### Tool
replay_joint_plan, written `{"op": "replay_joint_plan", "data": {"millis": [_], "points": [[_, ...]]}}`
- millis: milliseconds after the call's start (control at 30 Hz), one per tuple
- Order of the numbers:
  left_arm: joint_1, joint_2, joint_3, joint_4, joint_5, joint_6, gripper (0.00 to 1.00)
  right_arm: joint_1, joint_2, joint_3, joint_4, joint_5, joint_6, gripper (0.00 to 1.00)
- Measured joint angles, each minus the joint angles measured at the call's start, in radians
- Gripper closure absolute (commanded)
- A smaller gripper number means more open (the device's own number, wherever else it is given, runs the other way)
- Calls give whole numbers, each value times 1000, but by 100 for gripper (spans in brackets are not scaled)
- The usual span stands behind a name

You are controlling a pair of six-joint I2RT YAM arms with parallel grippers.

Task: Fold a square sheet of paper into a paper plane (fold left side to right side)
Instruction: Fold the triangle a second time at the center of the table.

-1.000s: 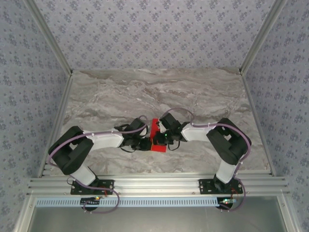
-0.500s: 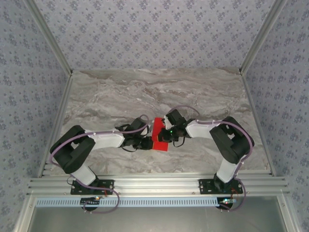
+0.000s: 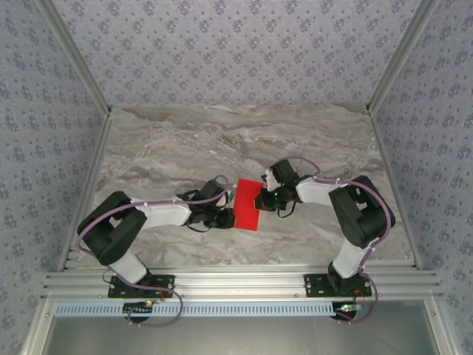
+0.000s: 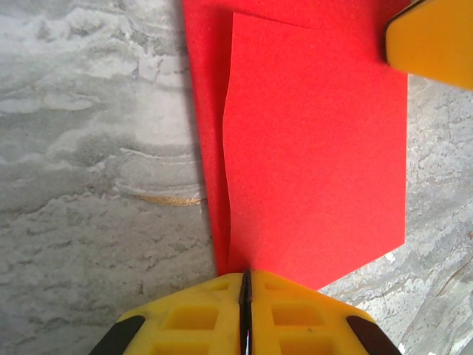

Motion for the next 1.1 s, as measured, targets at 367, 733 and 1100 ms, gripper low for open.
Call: {"op": "replay_joint_plan", "data": {"millis": [367, 733, 1100], "points": [[-3, -13, 2, -8, -7, 5, 86, -21, 0, -1, -9, -15, -21, 100], [-3, -69, 135, -119, 86, 61, 85, -26, 0, -6, -1, -21, -21, 100], [-3, 178, 271, -123, 140, 117, 86, -26, 0, -6, -1, -21, -21, 100]]}}
